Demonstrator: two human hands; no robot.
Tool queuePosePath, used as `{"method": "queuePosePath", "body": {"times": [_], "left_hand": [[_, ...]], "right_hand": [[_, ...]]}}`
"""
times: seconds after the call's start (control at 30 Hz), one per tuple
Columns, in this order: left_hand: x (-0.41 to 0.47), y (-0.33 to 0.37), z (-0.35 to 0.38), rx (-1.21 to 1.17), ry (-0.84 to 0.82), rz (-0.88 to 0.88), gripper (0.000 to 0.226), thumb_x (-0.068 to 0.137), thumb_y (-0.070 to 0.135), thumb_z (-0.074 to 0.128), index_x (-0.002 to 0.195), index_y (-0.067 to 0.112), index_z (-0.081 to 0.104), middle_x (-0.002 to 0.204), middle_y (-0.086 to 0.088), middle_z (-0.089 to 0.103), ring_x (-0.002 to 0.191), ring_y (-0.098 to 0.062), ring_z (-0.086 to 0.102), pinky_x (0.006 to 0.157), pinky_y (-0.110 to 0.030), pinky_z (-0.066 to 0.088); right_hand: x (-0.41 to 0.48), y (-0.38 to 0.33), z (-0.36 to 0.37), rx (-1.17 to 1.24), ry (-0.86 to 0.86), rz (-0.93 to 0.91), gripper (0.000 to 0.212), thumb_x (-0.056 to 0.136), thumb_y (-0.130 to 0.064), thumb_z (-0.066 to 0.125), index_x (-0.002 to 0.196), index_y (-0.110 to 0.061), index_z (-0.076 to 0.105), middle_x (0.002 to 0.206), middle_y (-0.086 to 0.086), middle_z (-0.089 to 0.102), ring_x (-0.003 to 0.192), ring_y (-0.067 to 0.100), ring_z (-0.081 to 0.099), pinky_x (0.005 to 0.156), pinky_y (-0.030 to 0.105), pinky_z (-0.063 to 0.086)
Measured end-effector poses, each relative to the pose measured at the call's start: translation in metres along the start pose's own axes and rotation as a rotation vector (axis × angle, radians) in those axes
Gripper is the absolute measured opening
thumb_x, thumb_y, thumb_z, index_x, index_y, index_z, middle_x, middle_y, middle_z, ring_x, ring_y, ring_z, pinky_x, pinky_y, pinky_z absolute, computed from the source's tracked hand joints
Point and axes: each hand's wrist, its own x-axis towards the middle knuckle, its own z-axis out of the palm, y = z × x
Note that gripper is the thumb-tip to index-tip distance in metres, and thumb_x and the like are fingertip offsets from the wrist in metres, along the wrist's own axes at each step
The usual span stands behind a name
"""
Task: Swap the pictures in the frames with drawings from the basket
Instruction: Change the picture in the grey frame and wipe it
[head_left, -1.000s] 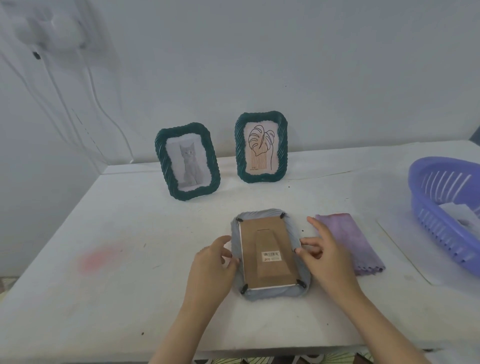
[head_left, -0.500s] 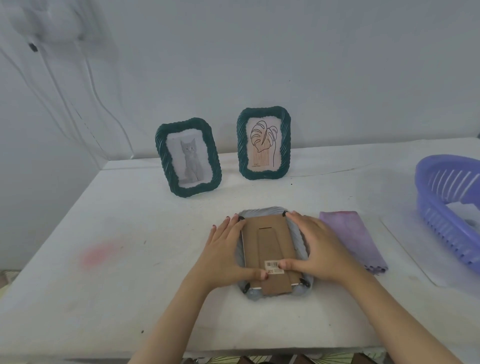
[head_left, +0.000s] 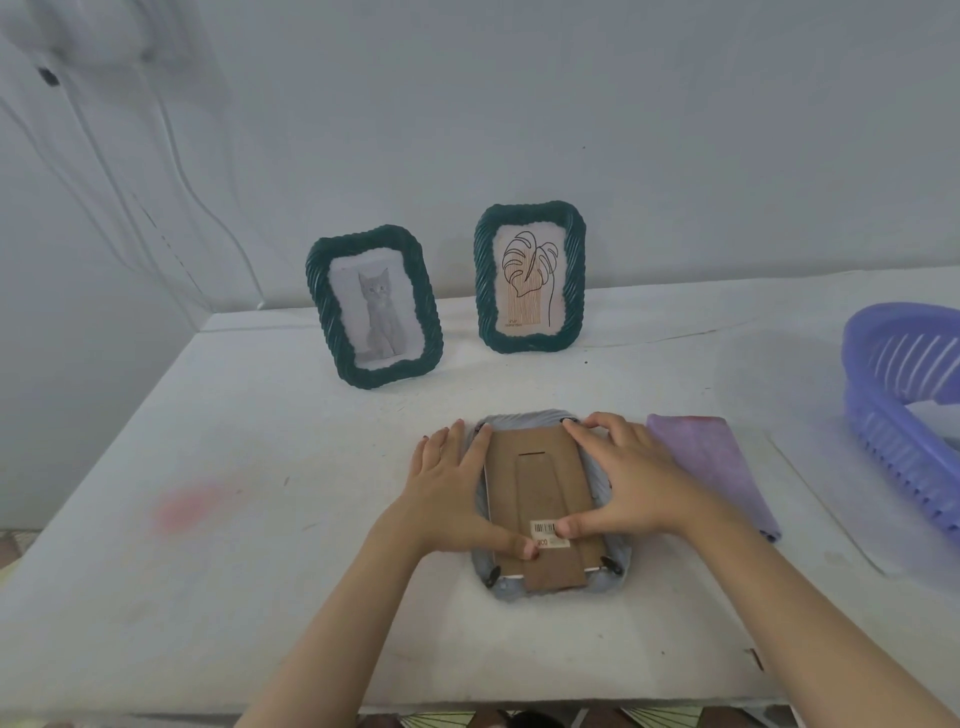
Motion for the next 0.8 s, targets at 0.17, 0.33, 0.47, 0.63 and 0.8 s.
{"method": "queuePosePath", "body": {"times": [0.17,0.33,0.47,0.63,0.8], "left_hand": [[0.011,0.003,-0.003,0.049,-0.046,-0.028,0.137,0.051,0.075,0.068,0.144,0.028,-0.022,0.15,-0.012,-0.031,0.136,-0.027,-0.034,0.111,-0.044,-0.022],[-0.002,-0.001,0.009,-0.074,0.067,0.05,0.121,0.062,0.072,0.064,0.147,0.028,-0.011,0.153,-0.004,-0.025,0.139,-0.021,-0.027,0.113,-0.04,-0.016],[-0.025,-0.001,0.031,-0.258,0.322,0.213,0.082,0.069,0.071,0.047,0.14,0.044,0.017,0.155,0.009,0.001,0.142,-0.009,-0.006,0.115,-0.03,0.001],[-0.055,-0.006,0.047,-0.381,0.417,0.28,0.07,0.06,0.066,0.067,0.122,0.037,0.052,0.138,0.022,0.04,0.133,0.009,0.022,0.108,-0.008,0.014],[-0.064,-0.011,0.051,-0.524,0.369,0.212,0.039,0.061,0.042,0.08,0.097,0.041,0.065,0.132,0.025,0.048,0.132,0.011,0.028,0.103,-0.001,0.019]], "right_hand": [[0.005,-0.006,-0.006,-0.051,-0.051,0.032,0.118,0.058,-0.07,0.068,0.147,-0.029,0.003,0.148,-0.004,0.007,0.135,0.022,0.011,0.11,0.034,0.017],[-0.005,-0.003,0.004,0.055,0.022,0.008,0.105,0.066,-0.067,0.065,0.146,-0.037,0.005,0.155,-0.002,0.0,0.141,0.021,0.005,0.115,0.037,0.014],[-0.036,-0.002,0.018,0.255,0.191,-0.108,0.077,0.069,-0.064,0.061,0.136,-0.049,0.027,0.151,-0.016,0.008,0.14,0.006,0.007,0.114,0.035,0.018],[-0.077,0.005,0.035,0.324,0.214,-0.135,0.06,0.07,-0.056,0.07,0.123,-0.052,0.043,0.142,-0.036,0.012,0.132,-0.015,0.009,0.105,0.018,0.015],[-0.088,0.013,0.05,0.43,0.294,-0.11,0.043,0.068,-0.054,0.07,0.108,-0.051,0.056,0.14,-0.034,0.029,0.13,-0.015,0.025,0.101,0.008,0.018]]}}
